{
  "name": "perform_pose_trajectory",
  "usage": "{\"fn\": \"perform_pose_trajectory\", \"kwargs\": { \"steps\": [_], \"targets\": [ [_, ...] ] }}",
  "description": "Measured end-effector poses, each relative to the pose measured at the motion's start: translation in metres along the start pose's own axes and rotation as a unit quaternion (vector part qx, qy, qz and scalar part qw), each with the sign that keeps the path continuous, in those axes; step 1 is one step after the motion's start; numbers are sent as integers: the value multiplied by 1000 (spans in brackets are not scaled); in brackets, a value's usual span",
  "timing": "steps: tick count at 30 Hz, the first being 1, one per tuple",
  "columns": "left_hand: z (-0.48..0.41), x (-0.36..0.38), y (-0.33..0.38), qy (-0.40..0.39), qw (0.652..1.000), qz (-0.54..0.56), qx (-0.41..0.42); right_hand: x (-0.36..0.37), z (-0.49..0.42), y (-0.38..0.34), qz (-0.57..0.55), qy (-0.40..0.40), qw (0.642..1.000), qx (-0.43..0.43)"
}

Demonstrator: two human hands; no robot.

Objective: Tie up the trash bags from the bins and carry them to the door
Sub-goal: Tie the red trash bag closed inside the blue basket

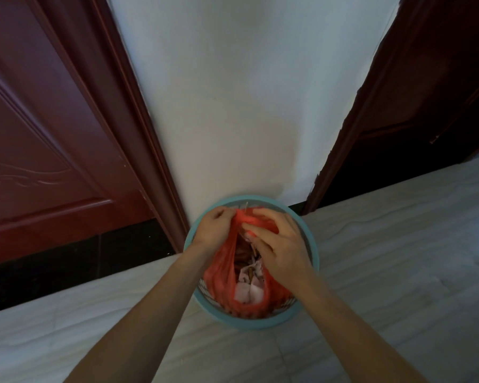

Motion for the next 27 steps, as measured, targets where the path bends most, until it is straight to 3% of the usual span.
{"fn": "perform_pose_trajectory", "kwargs": {
  "steps": [3,5,8,11,14,19,21,24,27],
  "targets": [
    [-4,-5,-9,51,993,72,-72,-3,12,-13,-58,46,997,2],
    [-4,-3,-12,49,991,85,-87,-3,23,-9,-117,65,986,102],
    [1,5,-6,50,990,103,-77,-3,31,-4,-189,89,936,282],
    [12,15,5,-10,978,193,-84,-3,23,-6,-251,102,899,345],
    [16,17,3,-77,965,226,-105,-4,18,-5,-275,88,882,373],
    [11,13,3,-100,985,125,-67,2,-4,-2,-313,48,865,390],
    [10,11,7,-97,991,79,-48,3,-14,-4,-335,25,864,374],
    [4,10,4,-89,993,65,-35,-1,-17,0,-274,-23,895,350],
    [-8,2,-17,-34,993,84,-70,-4,6,20,-265,-64,883,383]
  ]
}}
Point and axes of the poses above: each hand's wrist, its own z-axis away from the middle knuckle, its own x-axis out of the palm, y = z × x, the point moved 4 cm from there along -z, towards the middle knuckle, and after that the axes turned 10 degrees about -z, right-handed, at the moved point
